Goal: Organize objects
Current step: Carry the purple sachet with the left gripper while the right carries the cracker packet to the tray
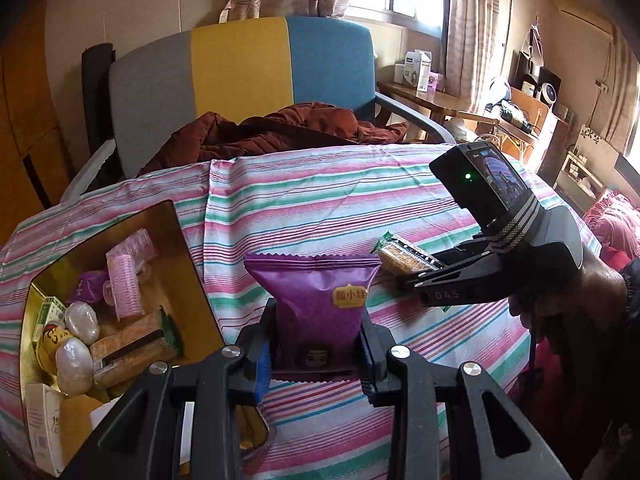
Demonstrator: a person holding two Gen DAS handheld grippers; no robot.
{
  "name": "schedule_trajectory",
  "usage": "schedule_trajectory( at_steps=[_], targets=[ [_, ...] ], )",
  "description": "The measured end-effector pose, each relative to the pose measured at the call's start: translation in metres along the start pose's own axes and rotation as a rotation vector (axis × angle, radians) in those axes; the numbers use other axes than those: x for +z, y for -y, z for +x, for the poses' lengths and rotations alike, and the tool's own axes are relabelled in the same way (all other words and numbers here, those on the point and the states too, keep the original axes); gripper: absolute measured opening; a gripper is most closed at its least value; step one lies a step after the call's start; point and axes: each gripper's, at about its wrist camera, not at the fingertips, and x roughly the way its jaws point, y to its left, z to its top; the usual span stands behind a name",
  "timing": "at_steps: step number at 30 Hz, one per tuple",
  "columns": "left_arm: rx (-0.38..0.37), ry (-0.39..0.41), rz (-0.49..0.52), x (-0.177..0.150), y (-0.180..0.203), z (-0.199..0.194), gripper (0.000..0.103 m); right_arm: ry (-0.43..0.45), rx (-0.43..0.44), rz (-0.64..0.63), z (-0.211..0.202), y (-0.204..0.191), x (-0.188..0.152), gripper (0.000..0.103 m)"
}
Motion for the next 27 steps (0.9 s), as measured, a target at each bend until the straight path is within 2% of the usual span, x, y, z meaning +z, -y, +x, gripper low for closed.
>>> schedule_trajectory(
  at_steps=[7, 14, 21, 27],
  targets=[
    [0.007, -0.015, -0.057, -0.013, -0.028, -0.011, 0.034, 0.004, 0.026, 0.005, -0.007, -0.023, -0.002, 0.045],
    [0.031, 0.014, -0.146, -0.016, -0.069, -0.031, 0.034, 0.091, 0.067, -0.006, -0.038, -0.055, 0.006, 0.045],
    [0.099, 0.05, -0.286, -0.026, -0.134, -0.056, 0.034, 0.199, 0.146, -0.081, -0.074, -0.112, 0.026, 0.045],
    [0.174, 0.057, -0.411, -0.047, -0.191, -0.07, 0.034, 0.243, 0.212, -0.194, -0.081, -0.172, 0.045, 0.045]
  ],
)
